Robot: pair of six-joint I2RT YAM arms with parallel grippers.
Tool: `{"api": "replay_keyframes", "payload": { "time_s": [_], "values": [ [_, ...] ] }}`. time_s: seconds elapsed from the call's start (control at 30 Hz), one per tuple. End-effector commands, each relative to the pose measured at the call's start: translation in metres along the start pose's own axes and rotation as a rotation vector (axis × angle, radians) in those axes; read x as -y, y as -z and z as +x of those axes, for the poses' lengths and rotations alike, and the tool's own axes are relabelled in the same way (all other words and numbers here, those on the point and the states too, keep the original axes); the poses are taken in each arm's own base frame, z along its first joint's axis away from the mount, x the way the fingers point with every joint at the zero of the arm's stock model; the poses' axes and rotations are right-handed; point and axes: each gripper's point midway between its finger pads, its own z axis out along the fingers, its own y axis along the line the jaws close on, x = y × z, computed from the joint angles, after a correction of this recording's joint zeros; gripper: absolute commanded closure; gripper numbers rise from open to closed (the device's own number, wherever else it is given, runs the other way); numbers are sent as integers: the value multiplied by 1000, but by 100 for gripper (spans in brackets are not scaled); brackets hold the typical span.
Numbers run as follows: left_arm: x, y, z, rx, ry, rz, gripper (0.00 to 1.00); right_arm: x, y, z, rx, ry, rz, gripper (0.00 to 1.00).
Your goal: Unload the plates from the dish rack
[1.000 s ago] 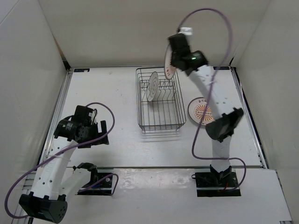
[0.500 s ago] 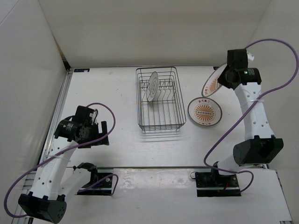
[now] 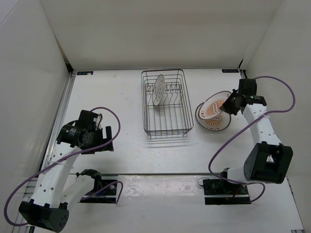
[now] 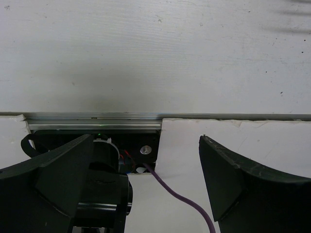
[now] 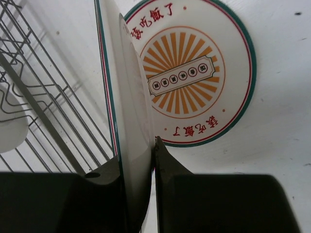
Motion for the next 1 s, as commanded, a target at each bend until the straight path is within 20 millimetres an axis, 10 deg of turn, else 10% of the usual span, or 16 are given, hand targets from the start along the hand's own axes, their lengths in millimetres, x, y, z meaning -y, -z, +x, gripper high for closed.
{"api": "replay_keyframes", "payload": {
  "time_s": [0.0, 0.37, 0.7, 0.97],
  "values": [
    [-2, 2, 4, -2, -16, -8, 0, -22, -1, -16, 59, -32, -152, 100],
    [-1, 2, 2, -6, -19, -3, 0, 5, -40, 16, -90, -60, -144, 93],
    [5, -3, 0, -17, -14, 19, 0, 32, -38, 32, -164, -11, -16, 10],
    [6, -4, -1, -18, -18, 22, 0, 61, -28, 49, -237, 29, 125, 10]
  ]
}}
